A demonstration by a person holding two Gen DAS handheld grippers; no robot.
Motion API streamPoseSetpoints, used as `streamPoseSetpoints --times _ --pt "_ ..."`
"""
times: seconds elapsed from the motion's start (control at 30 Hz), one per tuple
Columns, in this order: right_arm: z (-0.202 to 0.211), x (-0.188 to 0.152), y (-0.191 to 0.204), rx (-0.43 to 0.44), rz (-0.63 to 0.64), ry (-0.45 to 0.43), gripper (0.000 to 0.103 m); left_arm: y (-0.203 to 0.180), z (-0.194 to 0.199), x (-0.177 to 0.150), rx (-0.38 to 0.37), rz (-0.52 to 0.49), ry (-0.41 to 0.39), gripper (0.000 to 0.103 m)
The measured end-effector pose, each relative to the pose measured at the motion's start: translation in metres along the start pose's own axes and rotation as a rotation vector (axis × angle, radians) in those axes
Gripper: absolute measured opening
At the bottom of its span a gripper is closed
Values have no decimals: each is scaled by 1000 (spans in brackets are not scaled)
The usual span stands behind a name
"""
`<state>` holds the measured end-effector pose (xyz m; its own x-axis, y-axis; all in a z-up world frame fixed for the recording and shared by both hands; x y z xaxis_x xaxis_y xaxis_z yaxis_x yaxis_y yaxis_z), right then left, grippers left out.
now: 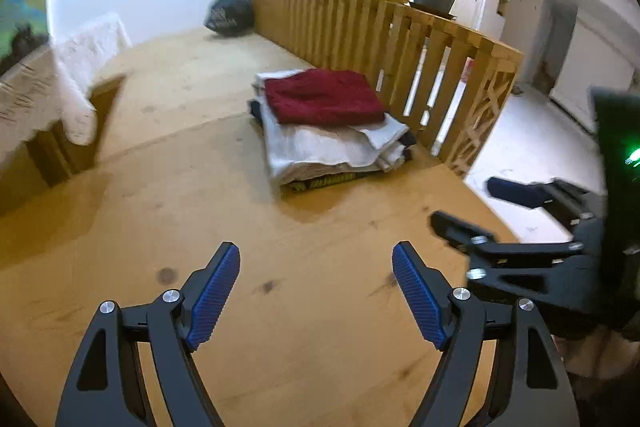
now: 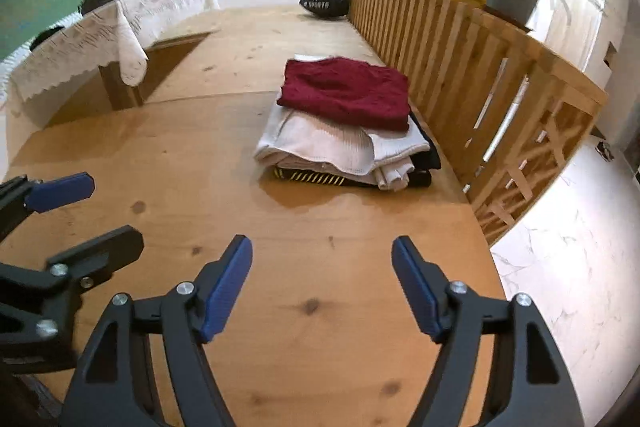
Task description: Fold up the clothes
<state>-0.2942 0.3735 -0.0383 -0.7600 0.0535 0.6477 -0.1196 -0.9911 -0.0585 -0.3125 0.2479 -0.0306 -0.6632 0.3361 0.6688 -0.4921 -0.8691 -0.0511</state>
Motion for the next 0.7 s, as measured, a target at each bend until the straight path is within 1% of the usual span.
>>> streamPoseSetpoints --times 0.07,0.2,0.33,0.5,0.6,0.7 --pt "15 -10 6 4 -2 -21 72 -1 17 -12 17 6 -25 77" --pt "46 -30 19 13 -7 -64 72 -1 45 -48 26 5 -40 77" --pt "67 -57 35 18 11 -83 72 5 68 -86 102 -20 -56 77" --pt "82 -96 56 44 15 -67 72 18 98 -128 154 -1 -79 77" --pt "89 -115 64 56 7 -52 72 25 109 -145 154 37 -79 77" --pt "99 -129 66 16 8 -56 72 27 115 -160 120 70 -67 77"
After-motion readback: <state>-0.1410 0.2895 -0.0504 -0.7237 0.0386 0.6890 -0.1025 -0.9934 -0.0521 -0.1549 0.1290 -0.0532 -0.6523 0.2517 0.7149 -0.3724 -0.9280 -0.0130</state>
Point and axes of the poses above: each gripper's, at about its wrist camera, not at the fingertips, and z roughly against the way its jaws point, y to its left, x to its top, the point moved 10 cm from there along -z, roughly the way its jaws point, and after that the axes turned 4 degrees about y, right-handed, at the moved point
